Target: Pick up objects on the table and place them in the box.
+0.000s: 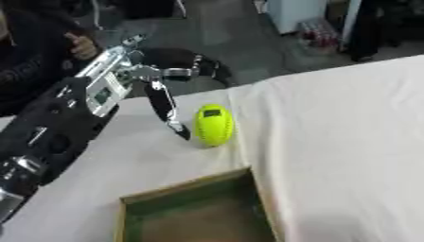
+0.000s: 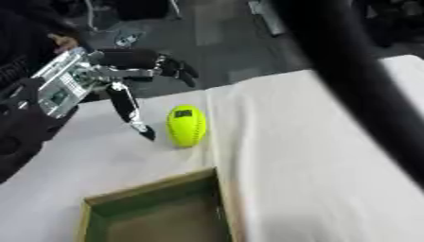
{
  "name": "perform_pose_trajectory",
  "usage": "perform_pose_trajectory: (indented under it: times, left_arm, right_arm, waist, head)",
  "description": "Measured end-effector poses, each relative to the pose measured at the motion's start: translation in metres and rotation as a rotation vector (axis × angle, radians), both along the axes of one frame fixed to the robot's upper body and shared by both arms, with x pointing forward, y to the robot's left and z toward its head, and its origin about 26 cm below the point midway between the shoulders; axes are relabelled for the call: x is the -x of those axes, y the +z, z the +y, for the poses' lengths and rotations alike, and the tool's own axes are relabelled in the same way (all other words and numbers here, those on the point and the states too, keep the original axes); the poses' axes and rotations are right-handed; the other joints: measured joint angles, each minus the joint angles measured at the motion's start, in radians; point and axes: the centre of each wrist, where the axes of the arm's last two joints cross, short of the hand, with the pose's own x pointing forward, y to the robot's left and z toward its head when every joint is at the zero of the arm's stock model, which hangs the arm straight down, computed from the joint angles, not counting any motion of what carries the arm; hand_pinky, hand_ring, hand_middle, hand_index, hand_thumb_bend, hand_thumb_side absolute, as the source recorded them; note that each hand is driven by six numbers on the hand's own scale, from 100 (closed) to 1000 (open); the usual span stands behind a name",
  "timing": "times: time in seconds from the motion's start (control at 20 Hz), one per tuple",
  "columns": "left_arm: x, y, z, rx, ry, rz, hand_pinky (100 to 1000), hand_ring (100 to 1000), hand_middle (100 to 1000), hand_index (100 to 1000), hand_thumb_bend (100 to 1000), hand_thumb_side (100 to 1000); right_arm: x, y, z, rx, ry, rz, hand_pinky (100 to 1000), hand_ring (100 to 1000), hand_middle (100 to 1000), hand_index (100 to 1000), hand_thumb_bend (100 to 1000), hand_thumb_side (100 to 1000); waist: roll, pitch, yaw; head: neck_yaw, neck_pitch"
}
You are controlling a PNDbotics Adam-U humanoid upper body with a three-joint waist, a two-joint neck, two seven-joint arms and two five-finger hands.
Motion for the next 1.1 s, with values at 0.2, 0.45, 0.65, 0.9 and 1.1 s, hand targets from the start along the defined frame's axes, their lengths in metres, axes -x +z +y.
perform_pose_trajectory:
  times: [0.2, 0.45, 0.65, 0.9, 1.1]
  left_arm:
    - [0.0, -0.002, 0.0, -0.029, 0.004, -0.016, 806, 820, 889, 886, 713, 324]
    - [-0.001, -0.008, -0.002, -0.058, 0.001, -0.011, 803, 813, 885, 885, 686, 328]
    - [-0.002, -0.01, -0.002, -0.062, 0.0, -0.005, 801, 809, 883, 885, 674, 331]
    - [-0.002, -0.012, -0.002, -0.065, 0.003, 0.004, 799, 806, 878, 883, 666, 322]
    - [-0.002, -0.012, -0.002, -0.066, 0.007, 0.006, 798, 807, 877, 883, 643, 291]
  right_arm:
    - [0.0, -0.003, 0.006, 0.004, 0.009, 0.009, 100, 381, 492, 588, 100, 935]
    - [0.0, -0.005, 0.012, 0.005, 0.021, 0.012, 100, 380, 493, 591, 100, 935]
    - [-0.001, -0.004, 0.017, 0.005, 0.032, 0.01, 100, 380, 494, 593, 100, 935]
    - [-0.001, -0.005, 0.022, 0.008, 0.045, 0.014, 100, 379, 495, 597, 100, 936]
    - [-0.001, -0.006, 0.025, 0.014, 0.05, 0.019, 100, 378, 496, 600, 100, 936]
  waist:
    - [-0.003, 0.013, 0.002]
    - [-0.011, 0.031, -0.004]
    - [-0.012, 0.042, -0.009]
    - [-0.015, 0.052, -0.011]
    - [-0.015, 0.057, -0.012]
  head:
    - [0.002, 0.0]
    - [0.005, 0.002]
    - [0.009, 0.002]
    - [0.01, 0.006]
    - [0.01, 0.006]
